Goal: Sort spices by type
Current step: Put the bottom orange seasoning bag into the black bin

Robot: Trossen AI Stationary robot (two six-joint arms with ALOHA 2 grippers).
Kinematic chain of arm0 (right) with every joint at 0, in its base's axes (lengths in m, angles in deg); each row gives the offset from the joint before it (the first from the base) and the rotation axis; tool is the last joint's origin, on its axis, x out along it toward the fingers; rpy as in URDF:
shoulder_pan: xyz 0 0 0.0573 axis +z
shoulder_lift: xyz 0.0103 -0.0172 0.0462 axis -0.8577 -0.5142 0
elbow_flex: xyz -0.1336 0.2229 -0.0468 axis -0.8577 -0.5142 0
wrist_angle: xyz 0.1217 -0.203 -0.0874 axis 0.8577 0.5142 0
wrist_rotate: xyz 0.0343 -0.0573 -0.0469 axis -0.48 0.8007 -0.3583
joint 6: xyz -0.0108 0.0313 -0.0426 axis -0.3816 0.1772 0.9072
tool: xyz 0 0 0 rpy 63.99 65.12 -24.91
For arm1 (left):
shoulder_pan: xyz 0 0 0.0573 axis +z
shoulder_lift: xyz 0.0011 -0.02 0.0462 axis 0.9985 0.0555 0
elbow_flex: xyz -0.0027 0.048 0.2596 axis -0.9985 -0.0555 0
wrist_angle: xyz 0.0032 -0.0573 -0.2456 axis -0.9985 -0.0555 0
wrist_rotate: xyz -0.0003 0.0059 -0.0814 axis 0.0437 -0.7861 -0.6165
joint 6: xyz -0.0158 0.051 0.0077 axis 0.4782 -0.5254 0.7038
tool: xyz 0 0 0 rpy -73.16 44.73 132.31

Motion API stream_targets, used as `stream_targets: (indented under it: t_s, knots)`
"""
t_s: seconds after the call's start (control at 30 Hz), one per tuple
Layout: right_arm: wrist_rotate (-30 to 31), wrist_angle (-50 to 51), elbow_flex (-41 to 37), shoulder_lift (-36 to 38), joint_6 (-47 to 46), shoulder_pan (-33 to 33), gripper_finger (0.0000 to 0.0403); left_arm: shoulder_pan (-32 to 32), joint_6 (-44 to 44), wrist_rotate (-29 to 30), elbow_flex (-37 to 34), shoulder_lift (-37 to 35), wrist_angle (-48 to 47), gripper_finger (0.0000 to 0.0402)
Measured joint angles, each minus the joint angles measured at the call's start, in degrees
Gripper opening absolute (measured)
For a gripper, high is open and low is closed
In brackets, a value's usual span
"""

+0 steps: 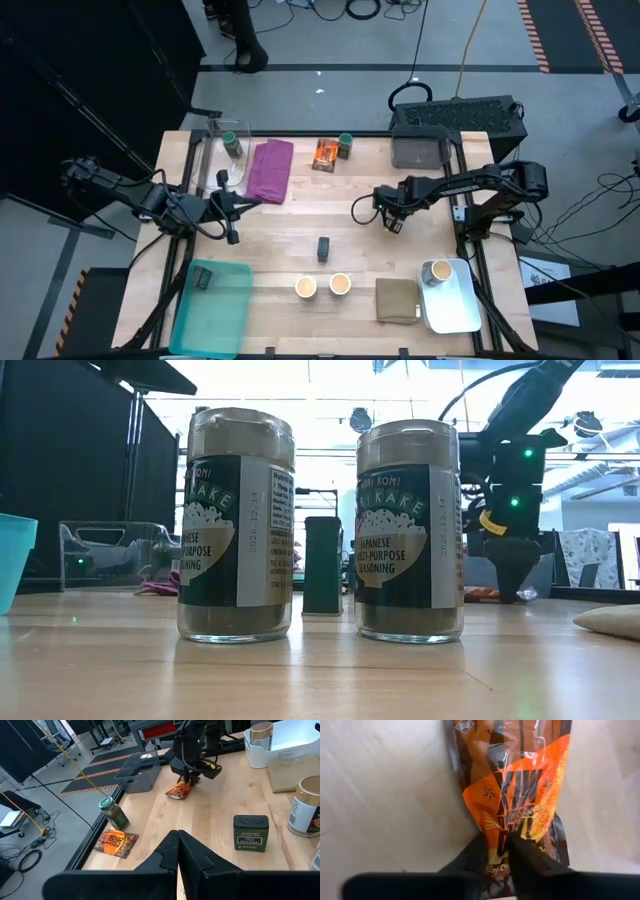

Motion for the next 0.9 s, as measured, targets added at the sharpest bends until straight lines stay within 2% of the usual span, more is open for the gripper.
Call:
stream_targets:
  t_s: [0.1,0.37,0.77,0.9]
  knots:
    - [0.3,0.0,0.0,0.0,0.2,0.0,0.0014,0.0,0.0,0.0,0.0,0.0,0.0,0.001]
    - [-1.3,4.3,2.8,0.8,0.0,0.0,0.0005,0.0,0.0,0.0,0.0,0.0,0.0,0.001]
    - [-2.3,11.2,19.4,2.7,3.9,0.0,0.0004,0.2,0.0,2.0,0.0,0.0,0.2,0.001]
    - [-0.4,11.9,25.7,2.7,7.5,-0.1,0.0004,0.2,0.0,2.7,0.0,0.0,0.2,0.001]
